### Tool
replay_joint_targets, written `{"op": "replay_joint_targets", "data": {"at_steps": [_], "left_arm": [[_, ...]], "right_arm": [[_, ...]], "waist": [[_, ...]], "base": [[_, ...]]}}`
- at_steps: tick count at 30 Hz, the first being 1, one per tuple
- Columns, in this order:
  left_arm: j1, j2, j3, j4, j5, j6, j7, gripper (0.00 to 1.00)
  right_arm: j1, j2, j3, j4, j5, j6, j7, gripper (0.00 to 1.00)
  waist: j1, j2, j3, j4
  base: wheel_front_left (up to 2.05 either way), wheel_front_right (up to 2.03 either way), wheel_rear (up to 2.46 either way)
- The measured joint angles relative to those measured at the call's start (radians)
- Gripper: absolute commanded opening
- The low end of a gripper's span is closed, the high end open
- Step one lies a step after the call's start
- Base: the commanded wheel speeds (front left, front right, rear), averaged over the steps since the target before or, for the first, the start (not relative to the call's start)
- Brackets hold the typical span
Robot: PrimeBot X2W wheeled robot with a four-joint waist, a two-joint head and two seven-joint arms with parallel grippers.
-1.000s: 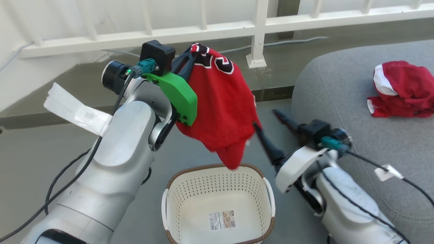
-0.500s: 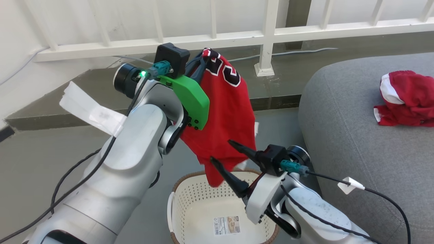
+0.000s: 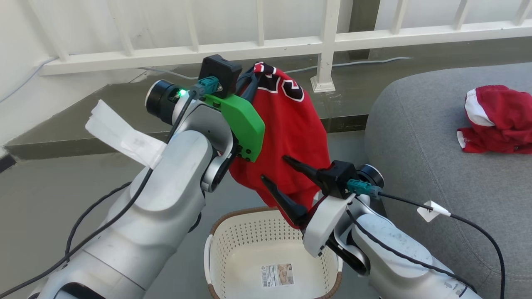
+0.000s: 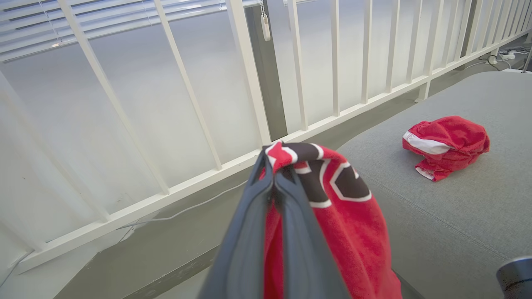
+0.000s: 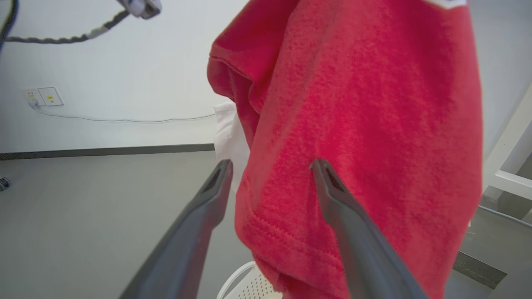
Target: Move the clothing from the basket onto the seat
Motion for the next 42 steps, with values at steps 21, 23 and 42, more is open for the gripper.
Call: {"op": "replay_joint_targets", "data": {"at_steps": [21,23,42], "left_arm": [[0.000,0.001,-0.072,-0.067,-0.056,0.034,0.026,0.00],[0.000,0.001,-0.077,-0.071,-0.060,0.035,0.026,0.00],[0.000,0.001,-0.088,-0.068,-0.091,0.068,0.029,0.00]], "right_arm": [[-0.087,0.000,0.028,0.132,0.024,-0.100,-0.009,1.00],[-0.100,0.001,0.041,0.144,0.028,-0.102,-0.009,1.00],[-0.160,0.001,0.091,0.222,0.074,-0.135,-0.020,0.00]], "waist": [[0.0000,0.0000,0.015,0.012],[0.0000,0.0000,0.016,0.015],[0.0000,0.0000,0.031,0.011]], "base": [[0.00,0.00,0.00],[0.00,0.00,0.00],[0.00,0.00,0.00]]}}
